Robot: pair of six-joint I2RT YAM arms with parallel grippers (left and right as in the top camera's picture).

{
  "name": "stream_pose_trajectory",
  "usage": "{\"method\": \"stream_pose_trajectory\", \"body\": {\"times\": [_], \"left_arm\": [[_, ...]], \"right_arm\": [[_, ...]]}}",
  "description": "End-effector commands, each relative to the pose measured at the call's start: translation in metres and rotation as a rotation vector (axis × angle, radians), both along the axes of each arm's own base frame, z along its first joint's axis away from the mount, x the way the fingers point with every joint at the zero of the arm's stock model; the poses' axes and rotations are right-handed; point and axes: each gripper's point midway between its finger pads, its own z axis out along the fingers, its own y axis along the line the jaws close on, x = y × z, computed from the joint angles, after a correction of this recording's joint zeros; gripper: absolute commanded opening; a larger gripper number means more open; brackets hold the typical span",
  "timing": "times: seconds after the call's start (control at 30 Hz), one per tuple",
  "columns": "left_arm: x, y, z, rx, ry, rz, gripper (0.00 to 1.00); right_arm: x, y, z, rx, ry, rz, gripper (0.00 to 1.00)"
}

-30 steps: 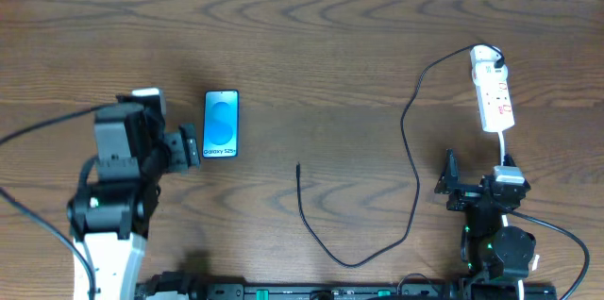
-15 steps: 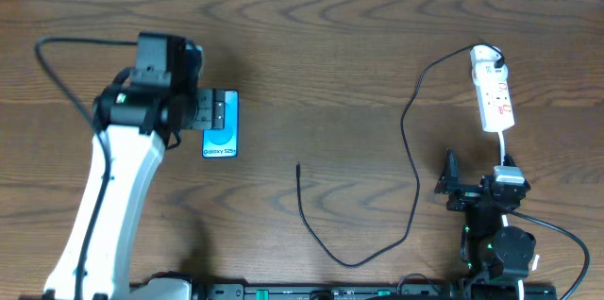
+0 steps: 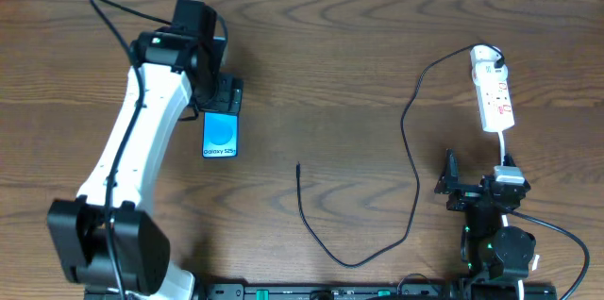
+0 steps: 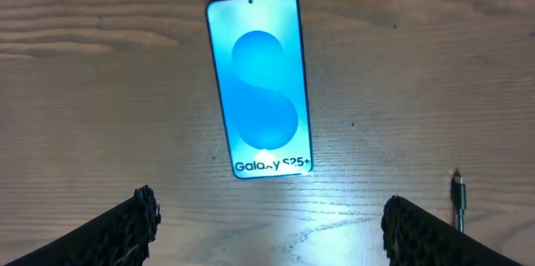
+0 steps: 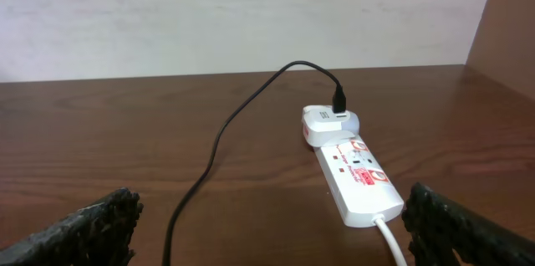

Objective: Plug charger to phone and switch on socket
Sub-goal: 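Move the left gripper forward over the blue Galaxy phone, then lower the open left gripper down around the phone's bottom edge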

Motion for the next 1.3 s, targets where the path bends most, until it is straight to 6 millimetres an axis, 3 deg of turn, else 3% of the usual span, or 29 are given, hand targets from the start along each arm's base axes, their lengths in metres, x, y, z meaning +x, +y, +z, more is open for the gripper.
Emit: {"method": "stream_pose_trajectory", "body": {"times": [0.0,0.4,0.43,0.47,0.5,0.53,0.57,0.6,0.67,0.7,0.97,1.27], "left_arm": [[0.004,-0.001,0.003,0.008,-0.007,-0.013,0.87],[0.003,-0.001,0.002,0.007,-0.003,-0.012,0.87],[0.003,-0.001,0.002,0.007,-0.003,-0.012,0.77],[0.003,-0.001,0.002,0.007,-0.003,-0.012,0.48],[0.003,-0.001,0.002,0.007,-0.003,-0.012,0.32],[0.003,-0.001,0.002,0.007,-0.003,-0.012,0.29],[0.003,-0.001,0.002,0.007,-0.003,-0.012,0.29],[0.003,-0.001,0.002,0.007,-0.003,-0.012,0.43],[0.003,-0.001,0.002,0.007,-0.003,-0.012,0.9],[0.003,-0.001,0.002,0.007,-0.003,-0.012,0.97],[0.002,-0.001,-0.001,0.004,0.003,0.007,0.98],[-0.004,0.0,-0.02,0.009,0.029,0.007,0.98]], "right_arm": [[0.0,0.0,0.0,0.009,-0.003,-0.003,0.99],[0.0,0.0,0.0,0.009,-0.003,-0.003,0.99],[0.0,0.0,0.0,0.009,-0.003,-0.003,0.99],[0.0,0.0,0.0,0.009,-0.003,-0.003,0.99],[0.0,0.0,0.0,0.009,-0.003,-0.003,0.99],[0.0,0.0,0.0,0.009,-0.003,-0.003,0.99],[0.0,0.0,0.0,0.009,-0.003,-0.003,0.99],[0.0,0.0,0.0,0.009,-0.003,-0.003,0.99],[0.0,0.0,0.0,0.009,-0.003,-0.003,0.99],[0.0,0.0,0.0,0.009,-0.003,-0.003,0.99],[0.0,0.0,0.0,0.009,-0.003,-0.003,0.99],[0.0,0.0,0.0,0.009,-0.003,-0.003,0.99]]}}
